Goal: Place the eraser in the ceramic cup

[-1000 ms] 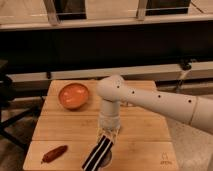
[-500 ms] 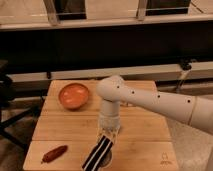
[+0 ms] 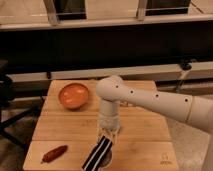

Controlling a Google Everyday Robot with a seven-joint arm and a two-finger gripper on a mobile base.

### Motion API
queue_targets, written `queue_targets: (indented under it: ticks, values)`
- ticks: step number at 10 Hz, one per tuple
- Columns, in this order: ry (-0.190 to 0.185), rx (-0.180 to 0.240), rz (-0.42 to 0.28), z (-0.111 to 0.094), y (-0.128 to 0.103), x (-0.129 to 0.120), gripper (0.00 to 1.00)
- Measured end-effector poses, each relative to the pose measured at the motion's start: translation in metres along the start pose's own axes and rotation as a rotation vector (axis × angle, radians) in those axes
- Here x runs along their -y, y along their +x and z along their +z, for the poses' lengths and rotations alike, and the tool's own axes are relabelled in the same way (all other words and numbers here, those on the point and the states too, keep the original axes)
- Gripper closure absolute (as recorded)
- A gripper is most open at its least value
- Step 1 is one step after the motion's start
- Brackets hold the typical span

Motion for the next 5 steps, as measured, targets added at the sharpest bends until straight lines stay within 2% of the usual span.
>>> queue_targets:
  ticks: [2, 3, 5]
  values:
    - [-0.001, 0.003, -0.001, 0.0006, 0.0003, 0.0001, 0.29]
    - [-0.001, 0.004, -0.002, 0.0008, 0.0005, 0.0001, 0.22]
    - [-0.002, 0.004, -0.003, 0.0008, 0.0007, 0.0002, 0.20]
